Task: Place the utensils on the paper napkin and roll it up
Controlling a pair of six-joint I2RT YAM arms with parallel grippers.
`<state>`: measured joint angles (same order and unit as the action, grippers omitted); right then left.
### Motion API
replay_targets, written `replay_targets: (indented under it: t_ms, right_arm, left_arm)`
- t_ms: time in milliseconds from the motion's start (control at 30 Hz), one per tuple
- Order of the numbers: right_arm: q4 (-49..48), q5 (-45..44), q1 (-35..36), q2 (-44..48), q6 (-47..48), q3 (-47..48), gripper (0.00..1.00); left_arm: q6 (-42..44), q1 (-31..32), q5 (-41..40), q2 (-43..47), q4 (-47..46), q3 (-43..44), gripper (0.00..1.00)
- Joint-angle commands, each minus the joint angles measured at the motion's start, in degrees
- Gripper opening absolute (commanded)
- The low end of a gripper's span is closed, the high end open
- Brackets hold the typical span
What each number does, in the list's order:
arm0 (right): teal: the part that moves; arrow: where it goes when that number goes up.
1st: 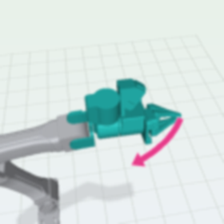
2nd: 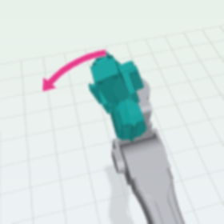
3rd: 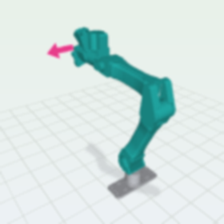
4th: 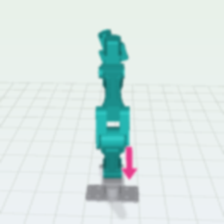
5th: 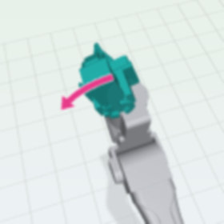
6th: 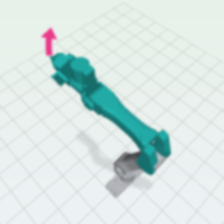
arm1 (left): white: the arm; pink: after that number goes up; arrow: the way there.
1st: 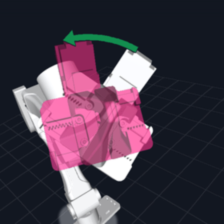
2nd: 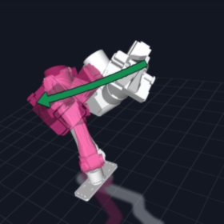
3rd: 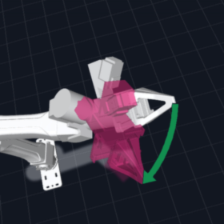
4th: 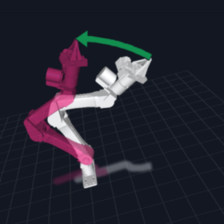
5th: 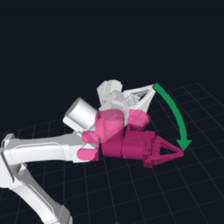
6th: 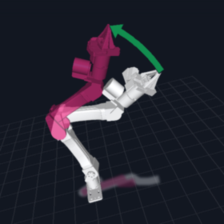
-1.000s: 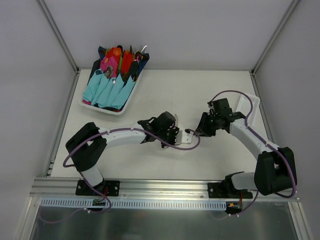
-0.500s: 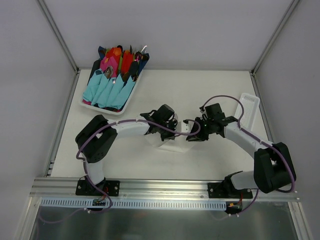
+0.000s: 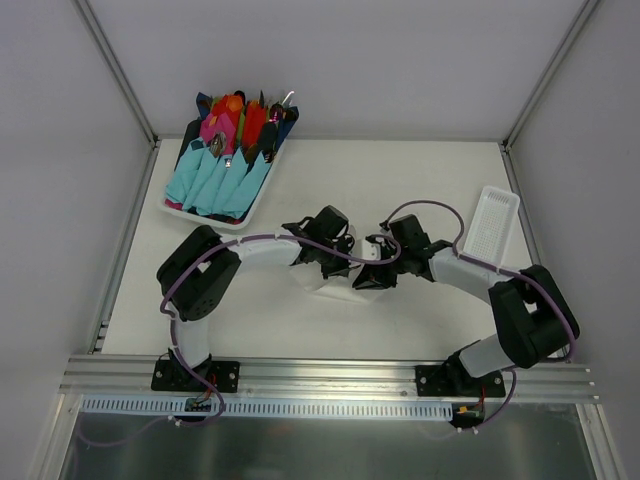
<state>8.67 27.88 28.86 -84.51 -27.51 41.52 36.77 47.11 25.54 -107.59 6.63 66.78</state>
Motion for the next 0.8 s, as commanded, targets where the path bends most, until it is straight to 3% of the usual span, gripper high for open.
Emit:
replay_targets:
  t_ms: [0, 667, 767]
  right_arm:
    - [-3.7, 1.1, 1.0, -0.9, -2.5, -0.4, 0.17]
    - [-6.4, -2.6, 1.9, -9.8, -4.5, -2.0, 0.15]
    - [-6.4, -3.2, 1.9, -10.4, -4.5, -2.3, 0.14]
  left_arm:
    - [-0.3, -0.8, 1.6, -0.4, -0.4, 1.8, 0.00]
    - [-4.2, -2.4, 1.4, -1.8, -1.0, 3.5, 0.00]
    - [-7.5, -3.4, 0.5, 0.4, -0.9, 4.0, 0.09]
